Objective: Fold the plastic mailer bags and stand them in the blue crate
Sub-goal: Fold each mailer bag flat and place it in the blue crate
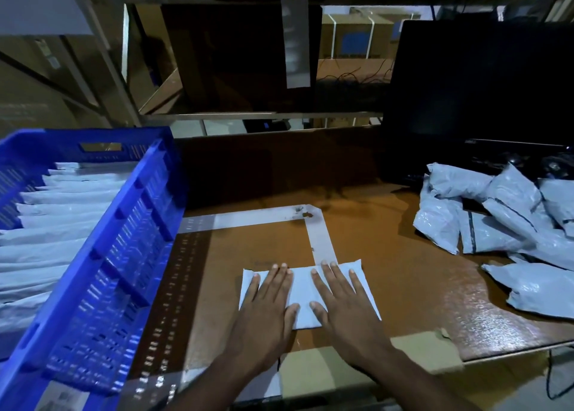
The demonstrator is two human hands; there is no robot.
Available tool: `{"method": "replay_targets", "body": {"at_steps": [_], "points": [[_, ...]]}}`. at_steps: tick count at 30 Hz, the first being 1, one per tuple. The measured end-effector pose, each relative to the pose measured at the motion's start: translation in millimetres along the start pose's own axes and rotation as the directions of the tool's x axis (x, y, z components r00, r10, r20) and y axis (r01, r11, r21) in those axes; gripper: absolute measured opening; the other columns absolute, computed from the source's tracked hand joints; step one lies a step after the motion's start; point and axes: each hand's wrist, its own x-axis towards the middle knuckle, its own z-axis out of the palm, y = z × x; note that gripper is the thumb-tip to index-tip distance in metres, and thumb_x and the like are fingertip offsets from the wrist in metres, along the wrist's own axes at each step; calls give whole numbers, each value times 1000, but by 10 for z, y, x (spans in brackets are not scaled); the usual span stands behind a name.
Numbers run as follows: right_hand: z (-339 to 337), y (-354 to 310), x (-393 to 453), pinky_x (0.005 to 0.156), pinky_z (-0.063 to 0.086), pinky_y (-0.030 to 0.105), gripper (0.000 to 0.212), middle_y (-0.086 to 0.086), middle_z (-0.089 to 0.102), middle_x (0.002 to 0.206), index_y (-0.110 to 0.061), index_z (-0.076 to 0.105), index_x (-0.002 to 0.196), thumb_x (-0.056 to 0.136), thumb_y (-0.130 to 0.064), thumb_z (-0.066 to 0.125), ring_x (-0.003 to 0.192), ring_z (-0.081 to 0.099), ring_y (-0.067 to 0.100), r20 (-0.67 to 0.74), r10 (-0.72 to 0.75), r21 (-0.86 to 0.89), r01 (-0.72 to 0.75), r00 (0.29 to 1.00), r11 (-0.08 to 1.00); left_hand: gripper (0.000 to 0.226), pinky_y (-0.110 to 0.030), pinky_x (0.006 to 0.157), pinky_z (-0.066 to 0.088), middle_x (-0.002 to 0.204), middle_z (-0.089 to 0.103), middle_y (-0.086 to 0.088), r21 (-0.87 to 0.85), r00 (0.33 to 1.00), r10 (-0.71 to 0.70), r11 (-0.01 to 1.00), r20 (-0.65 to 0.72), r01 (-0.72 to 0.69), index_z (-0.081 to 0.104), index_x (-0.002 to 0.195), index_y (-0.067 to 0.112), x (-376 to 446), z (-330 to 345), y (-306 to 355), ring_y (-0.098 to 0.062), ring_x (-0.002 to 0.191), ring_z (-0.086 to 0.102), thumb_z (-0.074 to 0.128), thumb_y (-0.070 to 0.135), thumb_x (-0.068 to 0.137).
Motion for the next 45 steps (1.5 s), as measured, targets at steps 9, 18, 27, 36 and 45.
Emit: {"method": "replay_targets", "body": {"at_steps": [9, 18, 27, 36, 45], "points": [[-60, -25, -17, 120, 4, 40, 60, -2, 18, 166, -26, 23, 159, 107, -56, 18, 152, 19, 16, 45, -4, 9, 4, 999, 1000, 89, -39, 124, -2, 168, -5, 9, 8, 1000, 7, 1000, 8, -7, 3, 163, 23, -13, -22, -4, -5, 154, -12, -25, 65, 89], [-148, 35, -69, 119, -17, 25, 67, -16, -10, 163, -37, 8, 160, 101, -67, 17, 152, -6, 5, 11, -15, 106, 14, 1000, 994, 75, -59, 120, 6, 169, 15, 6, 72, 999, -25, 997, 23, 23, 22, 162, 22, -43, -52, 12, -10, 156, 8, -6, 59, 102], [-201, 16, -111, 110, -23, 22, 91, -12, -21, 162, -26, -11, 159, 88, -81, 2, 148, -21, 5, 20, 82, 89, -83, 996, 993, 86, -48, 123, 3, 169, 7, 1, 81, 997, -83, 993, -4, 83, 16, 162, 15, -53, -41, -46, -14, 156, 3, 0, 70, 98], [-220, 269, -172, 120, -16, 33, 71, -5, -12, 167, -29, -1, 160, 100, -66, 3, 150, -21, 10, 16, 107, 27, -107, 994, 994, 85, -42, 125, -3, 170, -2, 0, 108, 996, -89, 990, -31, 92, 5, 163, 15, -79, -2, -91, -12, 156, -10, 8, 72, 99], [-256, 274, -105, 122, -16, 45, 76, -7, -15, 166, -29, -7, 160, 95, -68, -2, 150, -22, 10, 57, 114, 12, -115, 992, 993, 100, -43, 127, -6, 168, -15, 2, 95, 989, -150, 984, -15, 151, -10, 161, 19, -57, -37, -37, -14, 154, -18, -25, 77, 81]]}}
